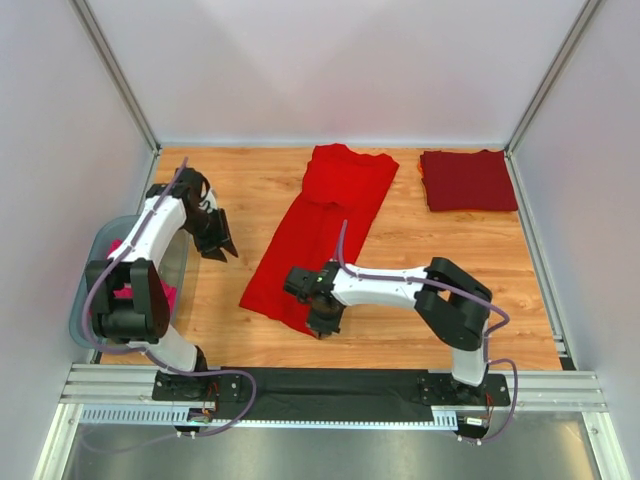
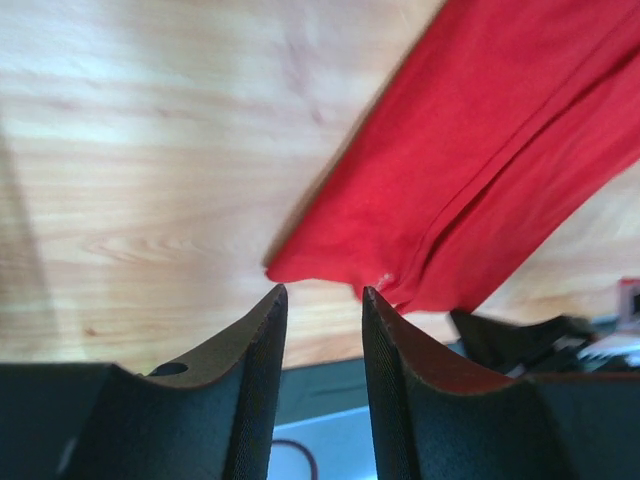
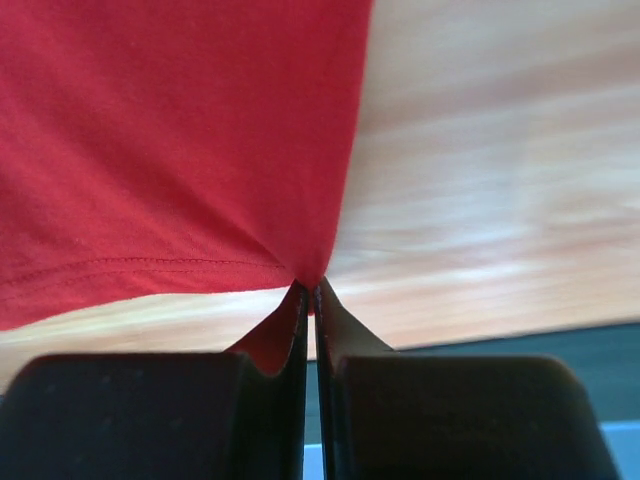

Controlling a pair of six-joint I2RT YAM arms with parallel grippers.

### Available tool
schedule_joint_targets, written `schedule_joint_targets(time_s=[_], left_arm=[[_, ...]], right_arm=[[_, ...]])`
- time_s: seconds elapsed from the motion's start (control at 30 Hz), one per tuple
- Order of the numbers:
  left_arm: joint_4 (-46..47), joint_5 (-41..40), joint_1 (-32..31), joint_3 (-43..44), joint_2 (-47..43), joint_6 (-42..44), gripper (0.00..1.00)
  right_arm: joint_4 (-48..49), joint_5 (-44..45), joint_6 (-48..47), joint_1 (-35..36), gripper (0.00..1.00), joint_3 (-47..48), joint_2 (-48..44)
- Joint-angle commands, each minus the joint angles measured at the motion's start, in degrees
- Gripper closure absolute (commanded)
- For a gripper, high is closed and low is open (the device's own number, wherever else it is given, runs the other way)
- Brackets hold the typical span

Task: Fold and stack the t-shirts
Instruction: Fold the tshirt

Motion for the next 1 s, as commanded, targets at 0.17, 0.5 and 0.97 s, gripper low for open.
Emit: schedule_joint_targets(time_s=[0.17,0.5,0.97], left_arm=[[-1.76,5.44,-14.25,-12.11,-10.87,1.18,0.54],[9.22,12.67,-24.81,-26.53,-15.27,-10.07,0.47],[21.09,15.13,-32.55,-33.22,-12.56,-18.61,0.44]], right_arm=[[-4.13,2.63,-7.05,1.08,0.99,-18.46,-15.92],[2.73,-0.80,-11.88,1.16,0.83,-30.71,-31.13],[7.81,-7.66,-18.21,-4.36,0.48,-37.38,-41.41]])
